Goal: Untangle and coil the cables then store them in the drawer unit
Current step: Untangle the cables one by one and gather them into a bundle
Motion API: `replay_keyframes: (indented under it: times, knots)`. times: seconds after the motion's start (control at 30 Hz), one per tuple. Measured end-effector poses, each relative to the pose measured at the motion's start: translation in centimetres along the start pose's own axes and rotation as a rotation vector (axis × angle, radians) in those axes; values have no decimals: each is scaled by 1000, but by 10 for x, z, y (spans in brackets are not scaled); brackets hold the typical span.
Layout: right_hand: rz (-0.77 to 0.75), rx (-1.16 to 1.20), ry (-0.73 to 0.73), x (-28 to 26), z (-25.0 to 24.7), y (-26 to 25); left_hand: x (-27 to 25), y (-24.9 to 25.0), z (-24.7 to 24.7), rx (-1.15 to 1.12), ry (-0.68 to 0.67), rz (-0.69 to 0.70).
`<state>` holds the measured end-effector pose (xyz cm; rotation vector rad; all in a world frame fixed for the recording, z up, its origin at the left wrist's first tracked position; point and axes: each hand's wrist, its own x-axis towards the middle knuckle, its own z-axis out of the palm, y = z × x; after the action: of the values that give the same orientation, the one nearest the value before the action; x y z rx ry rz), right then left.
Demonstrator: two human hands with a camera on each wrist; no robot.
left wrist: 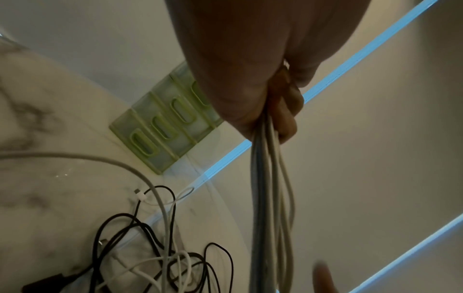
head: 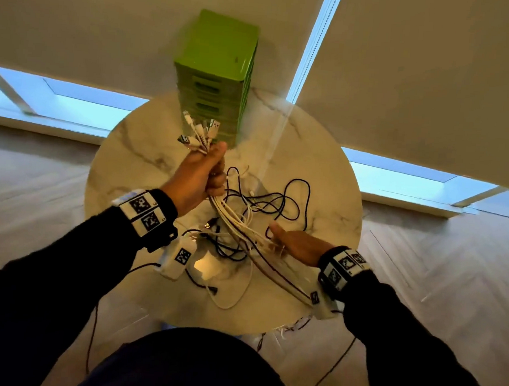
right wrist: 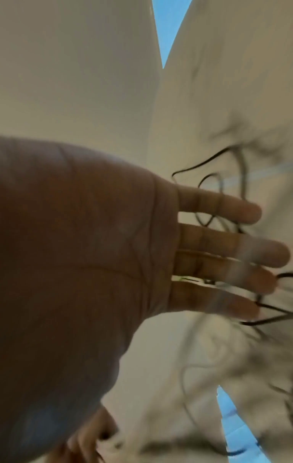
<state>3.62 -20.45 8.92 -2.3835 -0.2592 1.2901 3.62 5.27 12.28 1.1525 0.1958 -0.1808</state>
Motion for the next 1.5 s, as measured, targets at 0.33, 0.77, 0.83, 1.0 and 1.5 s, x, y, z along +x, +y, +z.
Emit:
replay_keyframes:
  times: [0.33,0.77,0.83,1.0,1.5]
  knots:
    - [-542,-453,137,131,-26,-99,-17,-10,-24,71,182,-18]
    - [-565,-1160,42,192,12,-89,-39,-35,-54,-43,401,-27]
    - [-593,-1144,49,191,10,-88,-39,-38,-55,-45,408,-30]
    - [-617,-598,193,178,-27,-104,-34,-44,-51,-41,404,-24]
    - [-840,-63,403,60,-61,-132,-27,-25,-19,-121,341,57]
